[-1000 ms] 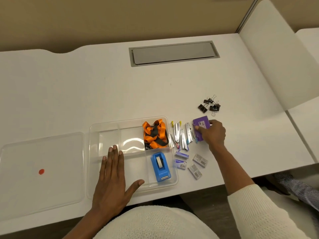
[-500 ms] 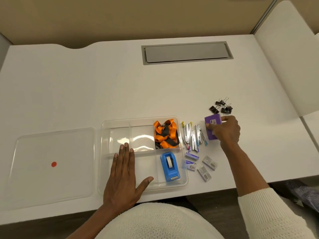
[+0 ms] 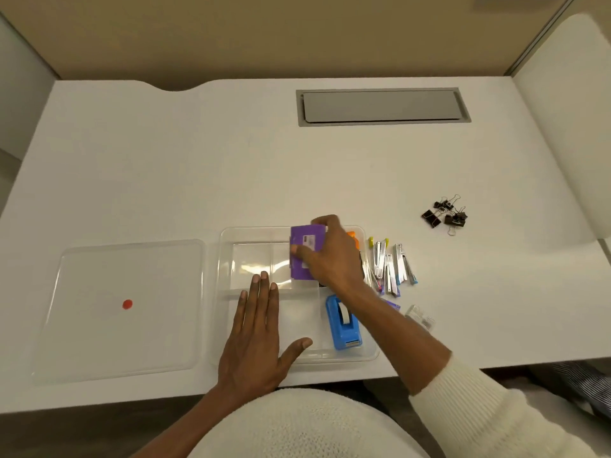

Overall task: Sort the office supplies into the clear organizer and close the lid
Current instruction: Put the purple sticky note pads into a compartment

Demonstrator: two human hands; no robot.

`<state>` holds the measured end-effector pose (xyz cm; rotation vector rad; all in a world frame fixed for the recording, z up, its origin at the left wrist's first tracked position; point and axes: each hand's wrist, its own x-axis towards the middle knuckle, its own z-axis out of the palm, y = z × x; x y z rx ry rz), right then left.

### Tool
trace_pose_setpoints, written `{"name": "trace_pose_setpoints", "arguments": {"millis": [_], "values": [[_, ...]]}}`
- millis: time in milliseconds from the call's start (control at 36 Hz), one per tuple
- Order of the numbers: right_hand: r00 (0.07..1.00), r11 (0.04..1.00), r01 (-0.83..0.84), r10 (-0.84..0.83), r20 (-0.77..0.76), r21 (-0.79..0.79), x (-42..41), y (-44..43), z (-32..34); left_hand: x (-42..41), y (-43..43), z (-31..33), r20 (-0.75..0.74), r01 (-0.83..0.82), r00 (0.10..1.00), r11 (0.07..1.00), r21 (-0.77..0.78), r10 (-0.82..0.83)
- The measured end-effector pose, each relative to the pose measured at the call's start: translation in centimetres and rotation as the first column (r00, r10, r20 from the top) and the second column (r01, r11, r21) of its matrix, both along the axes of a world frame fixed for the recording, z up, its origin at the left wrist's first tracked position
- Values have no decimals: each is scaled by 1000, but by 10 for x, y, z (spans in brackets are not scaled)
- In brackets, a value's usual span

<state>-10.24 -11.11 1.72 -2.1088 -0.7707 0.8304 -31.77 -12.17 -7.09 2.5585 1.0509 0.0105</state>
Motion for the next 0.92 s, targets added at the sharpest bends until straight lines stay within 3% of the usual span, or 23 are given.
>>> {"name": "trace_pose_setpoints", "arguments": {"millis": [222,444,611,667,750,917], "values": [[886,945,-218,296,357,-242,-28,19,-27,-1,-3,1,60,7,998,999,44,-10],[939,939,-184,255,231,-291,-34,28,-33,-1,-5,1,34,-13,999,1000,27,12],[707,892,-259,436,557,-369,-47,14,-23,-1,-5,1,25,-20,1000,998,52,18],[708,905,-255,414,572,-340,-44,9,-11,-2,-5,1,25,-16,1000,998,54,14],[787,939,-229,334,518,-257,-29,-4,2,-1,-5,2,17,-8,1000,997,83,6],[882,992,49,10,472,-113,25,-53,15,4,-1,15,-5,0,1000,983,184,0]]}}
